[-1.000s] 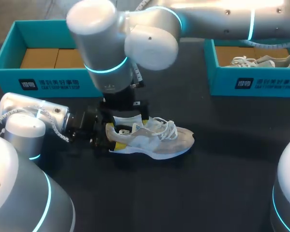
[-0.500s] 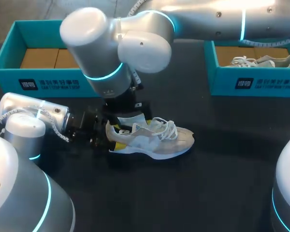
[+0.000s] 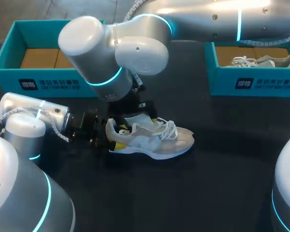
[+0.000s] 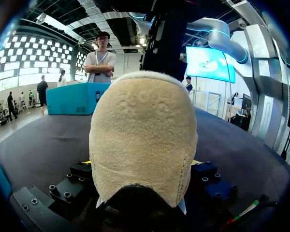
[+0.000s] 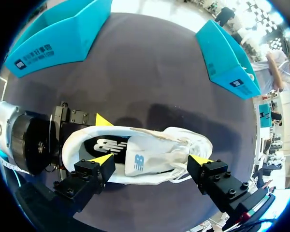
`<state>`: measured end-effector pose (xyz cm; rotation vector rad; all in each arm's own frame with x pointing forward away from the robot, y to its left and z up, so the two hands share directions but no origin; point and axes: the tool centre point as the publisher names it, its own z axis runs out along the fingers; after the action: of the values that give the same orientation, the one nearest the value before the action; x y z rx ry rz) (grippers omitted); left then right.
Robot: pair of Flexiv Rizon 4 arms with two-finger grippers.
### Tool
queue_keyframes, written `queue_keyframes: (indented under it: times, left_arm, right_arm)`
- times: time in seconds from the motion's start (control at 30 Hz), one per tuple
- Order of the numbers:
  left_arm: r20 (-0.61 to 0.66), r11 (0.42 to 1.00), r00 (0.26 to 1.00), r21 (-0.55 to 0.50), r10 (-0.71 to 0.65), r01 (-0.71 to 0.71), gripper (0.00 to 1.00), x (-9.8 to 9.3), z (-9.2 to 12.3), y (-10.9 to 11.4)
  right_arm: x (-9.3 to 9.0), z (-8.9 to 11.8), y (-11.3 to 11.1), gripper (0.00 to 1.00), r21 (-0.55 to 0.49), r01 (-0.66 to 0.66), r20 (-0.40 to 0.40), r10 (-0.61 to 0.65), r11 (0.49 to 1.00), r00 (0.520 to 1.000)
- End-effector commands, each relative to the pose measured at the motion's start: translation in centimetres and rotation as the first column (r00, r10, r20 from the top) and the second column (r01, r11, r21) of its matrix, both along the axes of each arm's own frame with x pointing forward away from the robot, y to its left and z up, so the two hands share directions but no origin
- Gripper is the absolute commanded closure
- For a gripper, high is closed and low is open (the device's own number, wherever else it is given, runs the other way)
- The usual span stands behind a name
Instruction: Take the shoe out of the shoebox, open the shoe tongue, remove and reinsert the insole, then place the shoe into the shoebox
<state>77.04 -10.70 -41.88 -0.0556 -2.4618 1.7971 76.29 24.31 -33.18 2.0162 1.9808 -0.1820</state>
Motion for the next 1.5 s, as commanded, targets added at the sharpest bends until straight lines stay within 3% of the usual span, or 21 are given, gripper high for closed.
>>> queue_keyframes:
  times: [0.03, 0.83, 1.07, 1.5]
  left_arm:
    - [0.0, 1.0, 1.0, 0.003, 0.0, 0.0, 1.0, -0.1, -0.3, -0.1]
    - [0.0, 1.0, 1.0, 0.003, 0.0, 0.0, 1.0, -0.1, -0.3, -0.1]
    - [0.0, 1.0, 1.0, 0.003, 0.0, 0.0, 1.0, -0.1, -0.3, -0.1]
    - [0.0, 1.0, 1.0, 0.003, 0.0, 0.0, 1.0, -0.1, -0.3, -0.1]
  right_arm:
    - [-0.3, -0.7, 0.7, 0.0, 0.038, 0.327, 0.107, -0.329, 0.944, 0.938]
    - [-0.1, -2.5, -0.5, 0.0, -0.074, 0.468, 0.177, -0.451, 0.88, 0.875]
    - [-0.3, -2.2, -0.9, 0.0, -0.087, 0.507, 0.209, -0.482, 0.858, 0.851]
    - [-1.3, -1.1, -2.1, 0.09, -0.086, 0.572, 0.241, -0.54, 0.815, 0.806]
